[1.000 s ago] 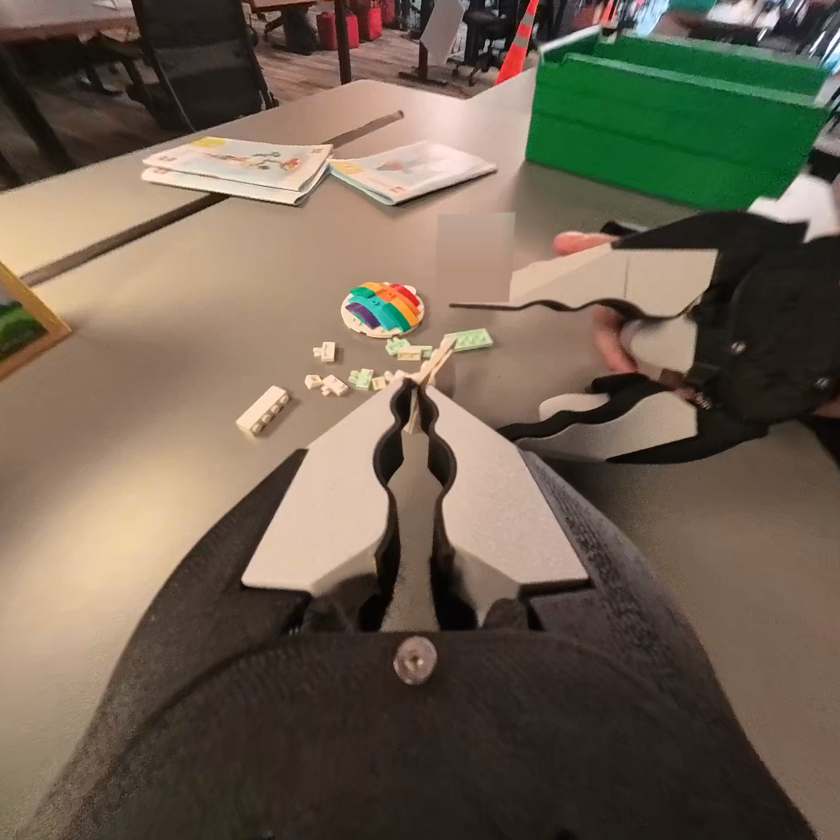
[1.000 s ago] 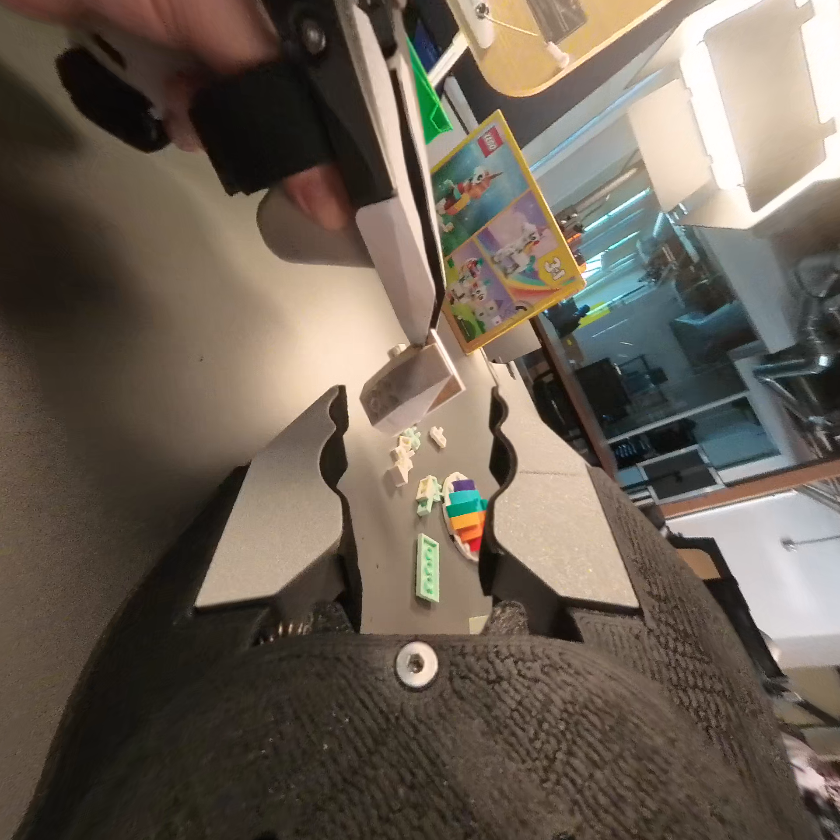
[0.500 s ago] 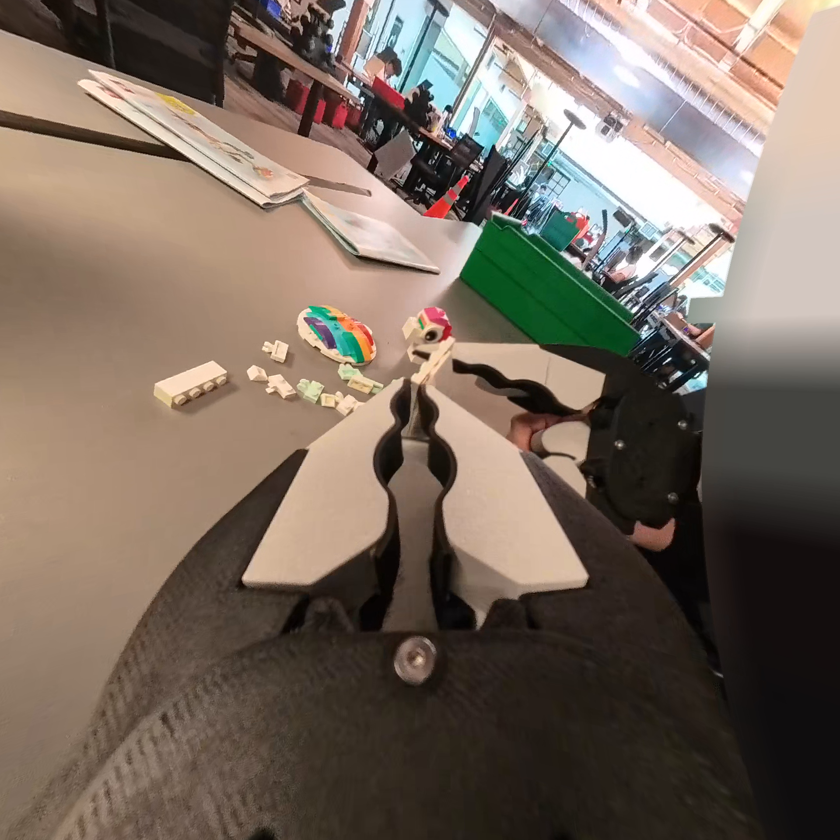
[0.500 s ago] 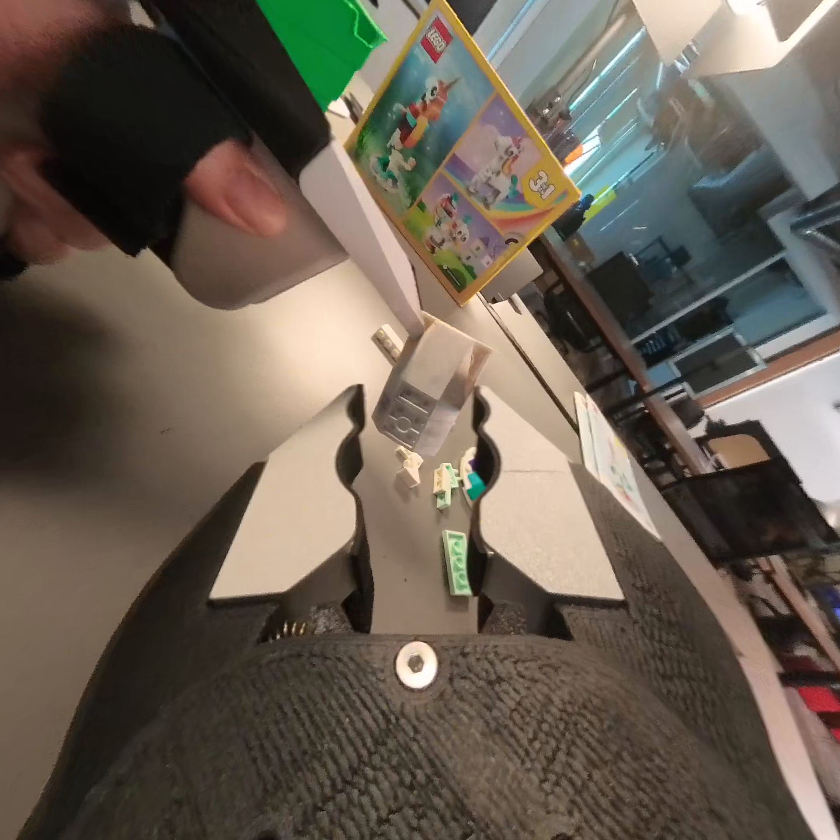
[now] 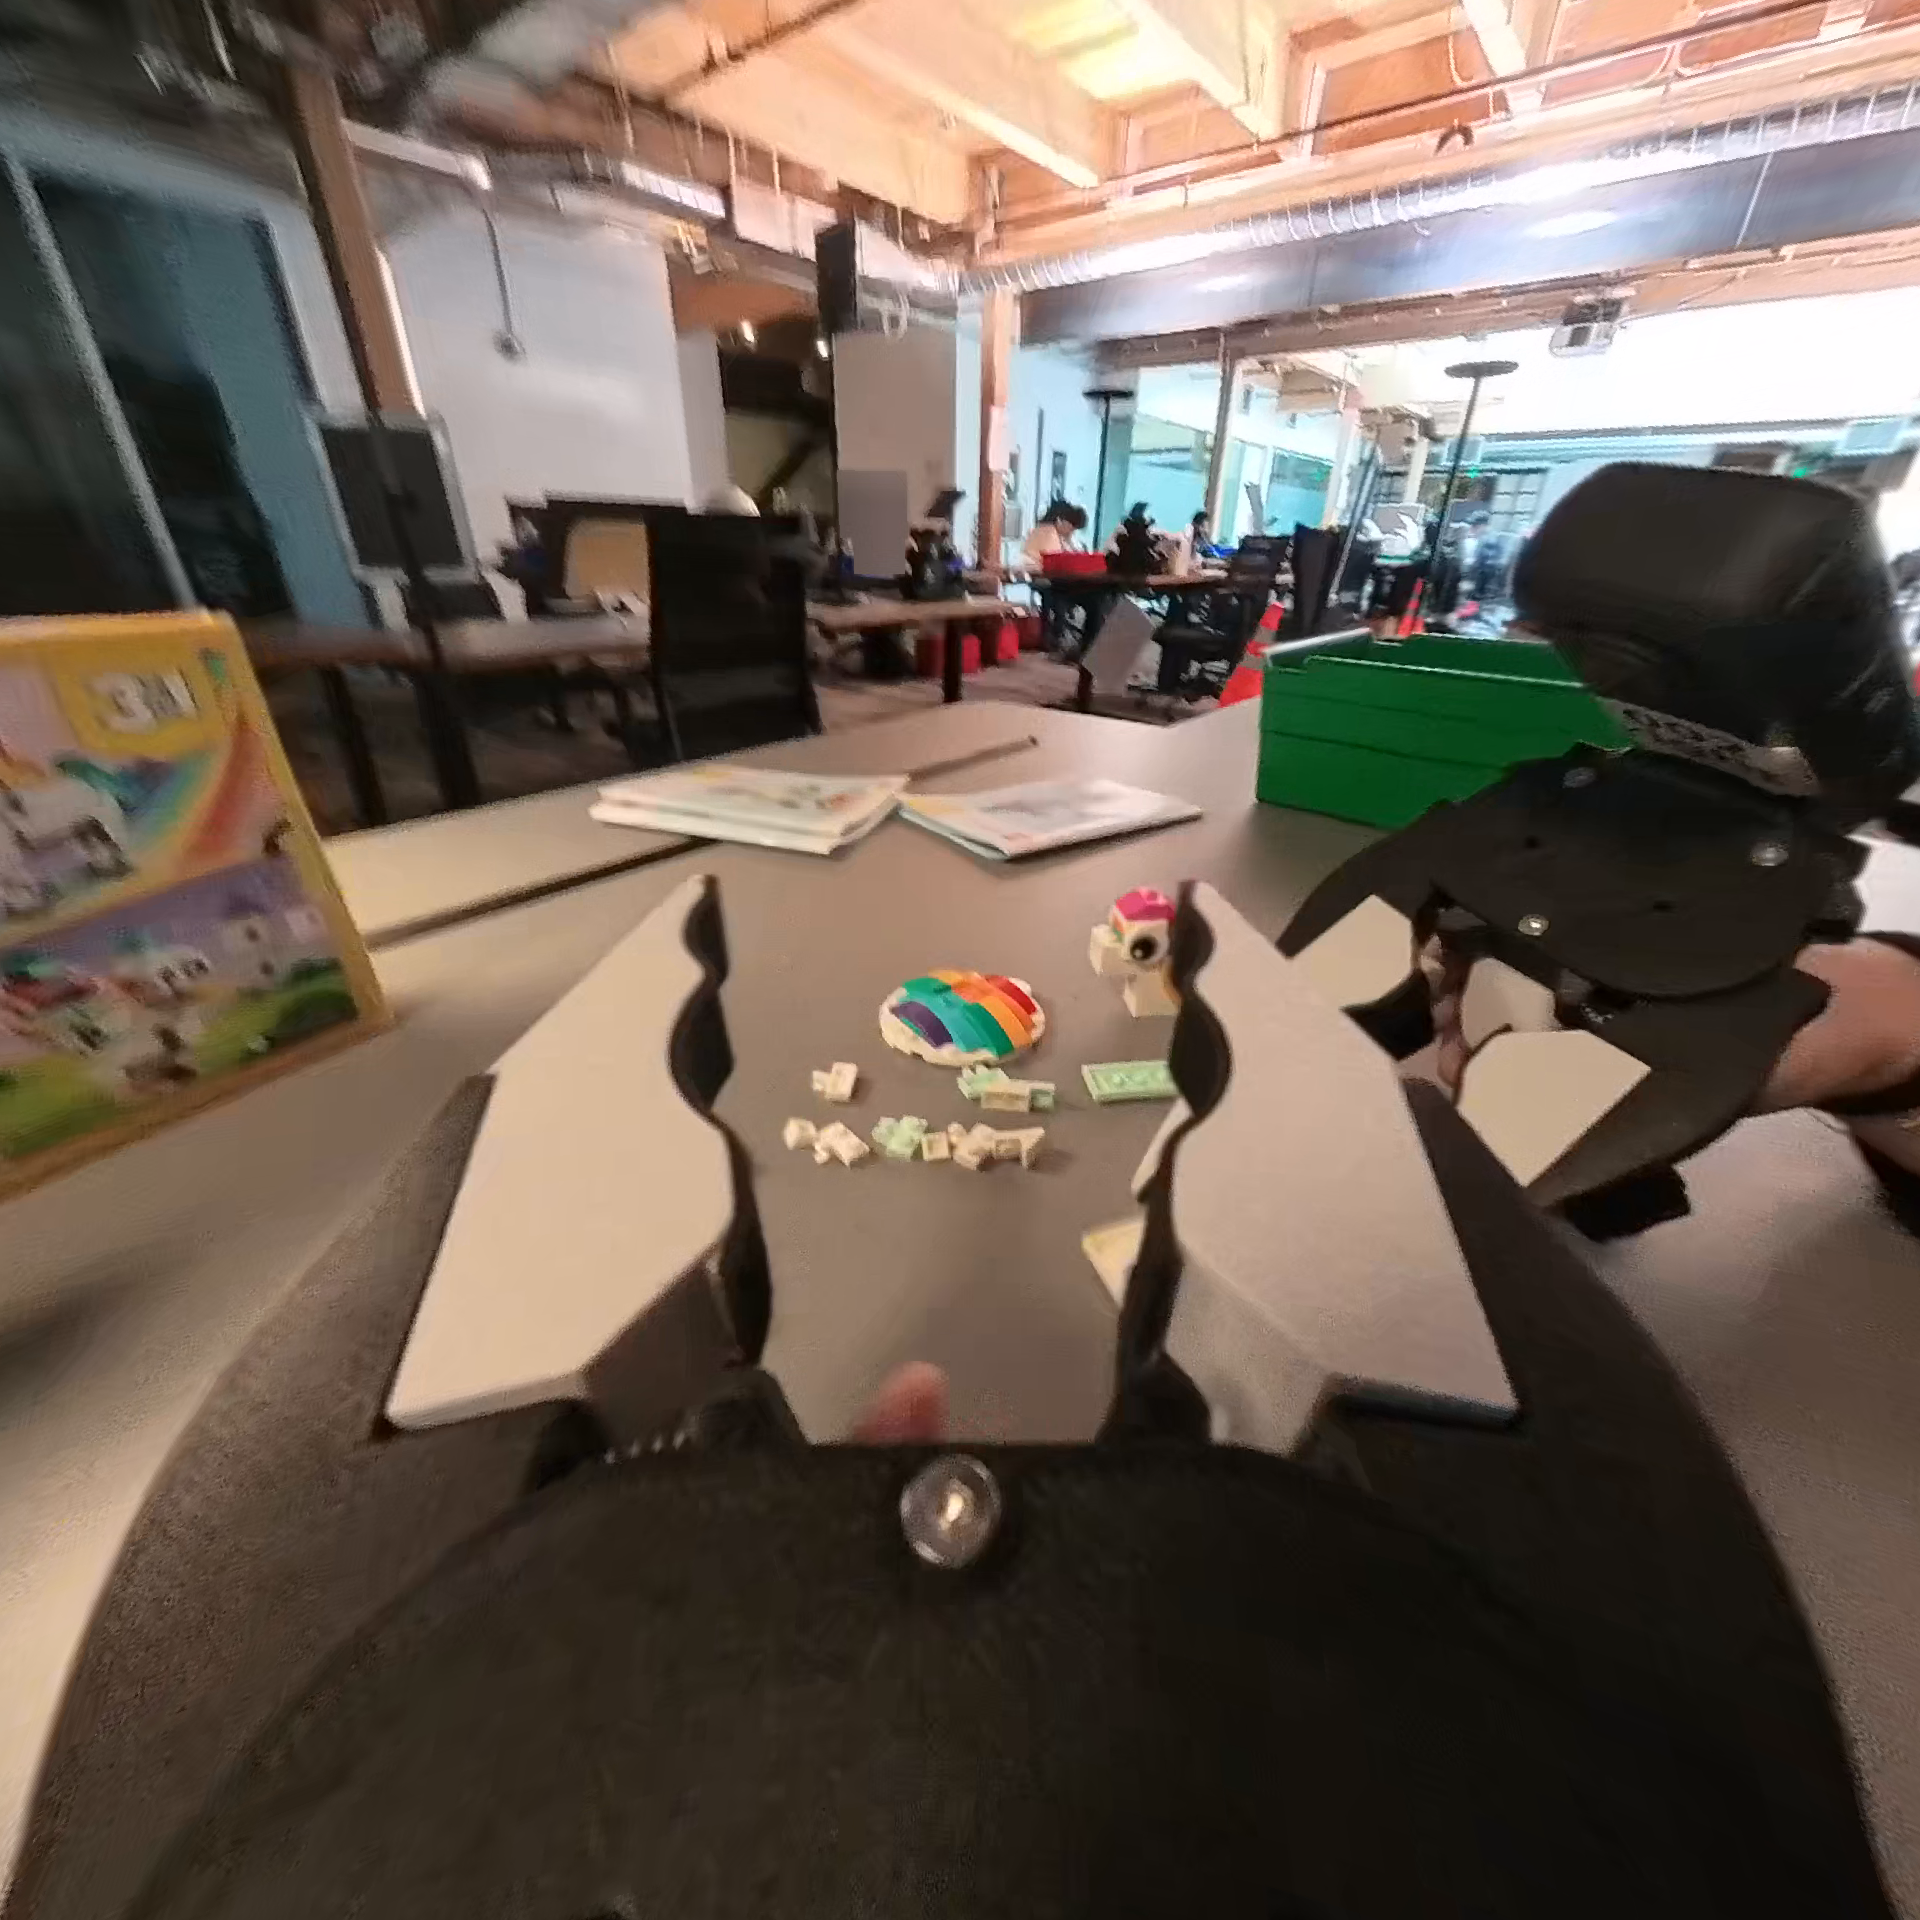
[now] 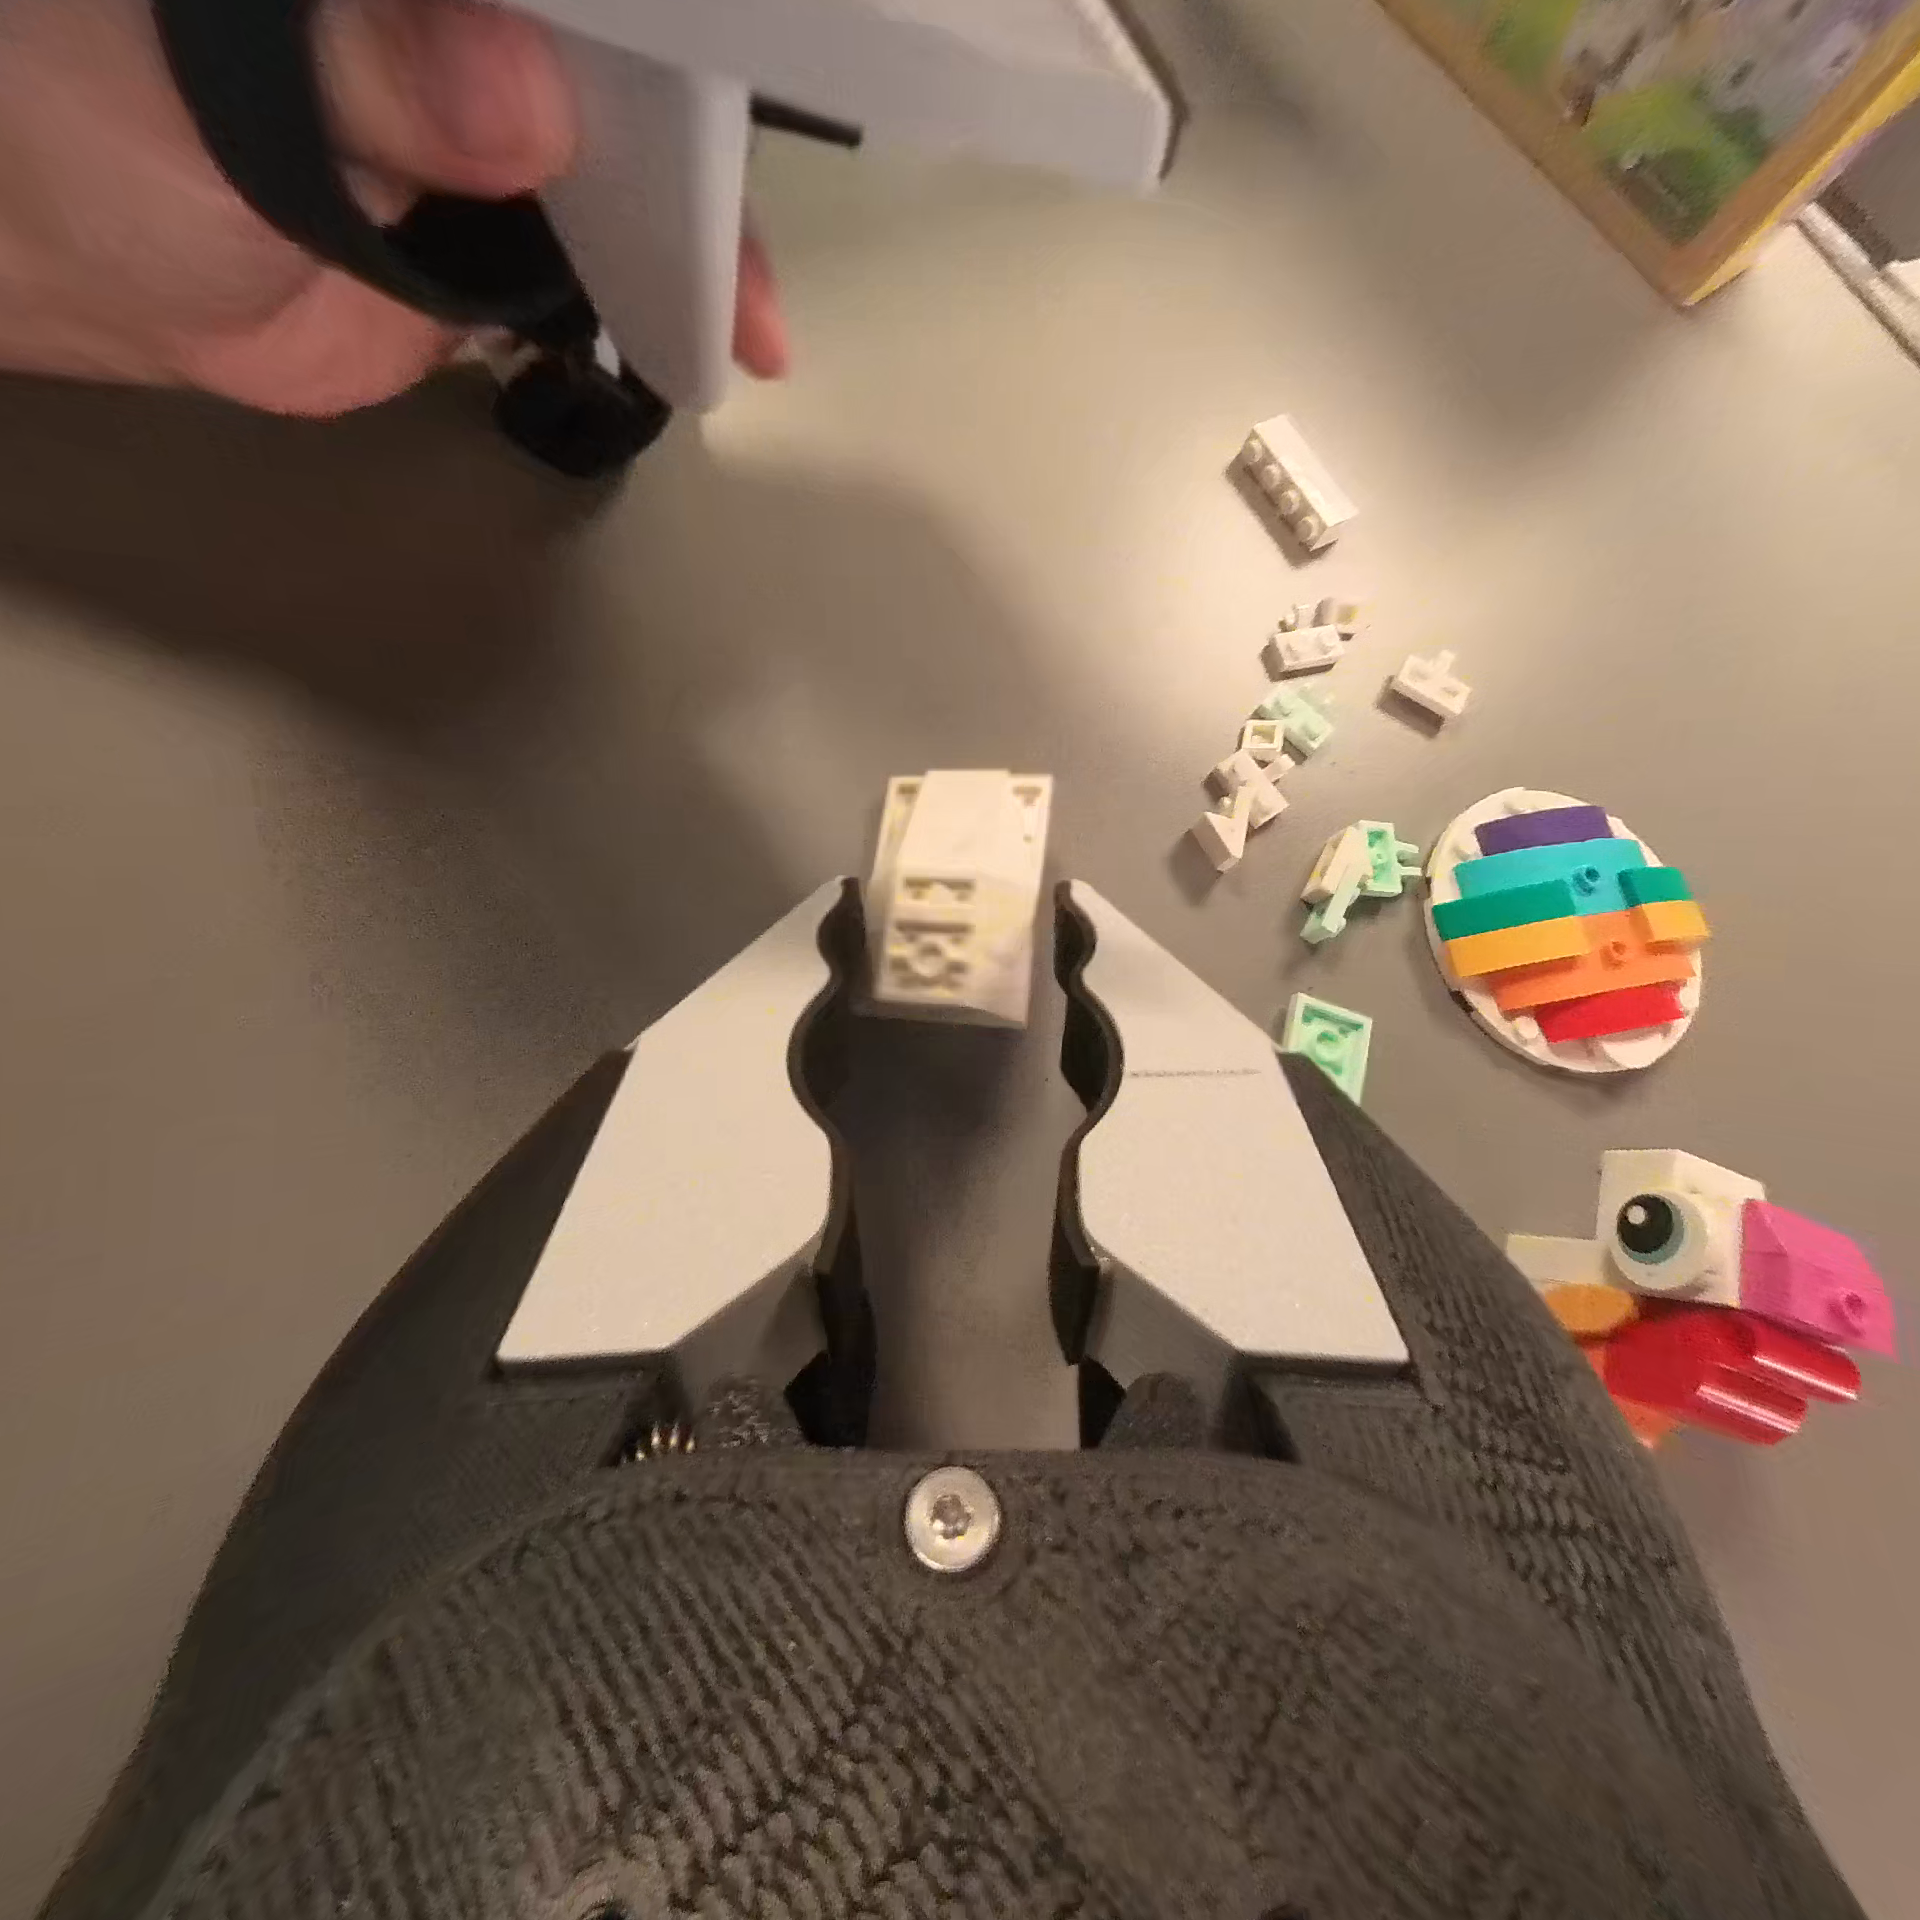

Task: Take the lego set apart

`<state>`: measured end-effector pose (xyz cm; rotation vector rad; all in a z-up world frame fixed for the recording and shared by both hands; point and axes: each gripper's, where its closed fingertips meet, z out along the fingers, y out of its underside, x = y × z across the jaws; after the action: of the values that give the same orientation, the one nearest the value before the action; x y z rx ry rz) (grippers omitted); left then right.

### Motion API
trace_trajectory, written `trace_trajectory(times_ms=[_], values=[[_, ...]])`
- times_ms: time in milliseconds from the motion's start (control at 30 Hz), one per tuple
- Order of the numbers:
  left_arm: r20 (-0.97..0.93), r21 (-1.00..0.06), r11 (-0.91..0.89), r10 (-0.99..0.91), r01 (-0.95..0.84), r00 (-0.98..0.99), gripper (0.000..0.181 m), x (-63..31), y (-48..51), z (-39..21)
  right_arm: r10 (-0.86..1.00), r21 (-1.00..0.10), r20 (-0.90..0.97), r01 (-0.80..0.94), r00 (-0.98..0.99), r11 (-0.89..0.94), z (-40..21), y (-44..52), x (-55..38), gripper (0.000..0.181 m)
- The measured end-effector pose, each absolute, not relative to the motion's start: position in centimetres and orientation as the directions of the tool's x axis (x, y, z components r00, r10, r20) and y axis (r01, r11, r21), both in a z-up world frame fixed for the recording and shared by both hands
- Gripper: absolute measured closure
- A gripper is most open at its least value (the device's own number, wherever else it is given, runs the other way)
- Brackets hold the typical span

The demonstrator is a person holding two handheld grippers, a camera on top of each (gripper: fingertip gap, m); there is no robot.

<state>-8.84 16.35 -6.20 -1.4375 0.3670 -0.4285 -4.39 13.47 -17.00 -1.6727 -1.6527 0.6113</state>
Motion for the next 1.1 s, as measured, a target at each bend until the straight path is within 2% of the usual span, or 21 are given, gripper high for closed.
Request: trace_trajectory(times_ms=[33, 167, 267, 400, 533, 667, 800, 933, 1100], values=[[-0.021, -0.991, 0.124, -0.483, 0.044, 0.876, 0.087, -8.6, 16.3, -5.9, 0.989, -0.759, 0.129, 0.649, 0.077, 0.049, -17.0, 13.4, -4.6, 0.142], [-0.127, -0.973, 0.23, -0.443, -0.025, 0.888, 0.064, -8.4, 16.1, -5.1, 0.986, -0.779, 0.139, 0.624, 0.09, 0.053, -16.8, 13.9, -4.7, 0.128], [-0.171, -0.95, 0.306, -0.347, -0.061, 0.922, 0.054, -9.9, 16.3, -4.2, 0.968, -0.823, 0.193, 0.563, 0.158, 0.073, -15.4, 15.6, -4.3, 0.127], [-0.219, -0.923, 0.369, -0.256, -0.114, 0.942, 0.055, -11.5, 16.3, -3.4, 0.899, -0.884, 0.308, 0.443, 0.311, 0.15, -12.3, 19.0, -2.8, 0.127], [-0.26, -0.914, 0.373, -0.234, -0.16, 0.937, 0.063, -11.8, 16.5, -3.6, 0.786, -0.873, 0.446, 0.403, 0.429, 0.275, -10.2, 22.1, -0.4, 0.127], [-0.283, -0.916, 0.354, -0.239, -0.188, 0.929, 0.066, -11.6, 16.8, -4.3, 0.798, -0.86, 0.477, 0.384, 0.368, 0.336, -10.5, 22.4, 1.1, 0.12], [-0.313, -0.911, 0.351, -0.253, -0.215, 0.915, 0.069, -11.0, 16.8, -4.6, 0.808, -0.892, 0.414, 0.365, 0.419, 0.267, -10.3, 24.3, 3.3, 0.117], [-0.349, -0.906, 0.342, -0.268, -0.25, 0.898, 0.075, -10.4, 16.9, -5.1, 0.906, -0.932, 0.172, 0.361, 0.387, 0.023, -11.8, 24.4, 3.3, 0.122], [-0.353, -0.905, 0.341, -0.272, -0.254, 0.895, 0.079, -10.2, 16.8, -5.2, 0.895, -0.899, 0.152, 0.435, 0.42, -0.051, -13.2, 24.9, 3.3, 0.128]])
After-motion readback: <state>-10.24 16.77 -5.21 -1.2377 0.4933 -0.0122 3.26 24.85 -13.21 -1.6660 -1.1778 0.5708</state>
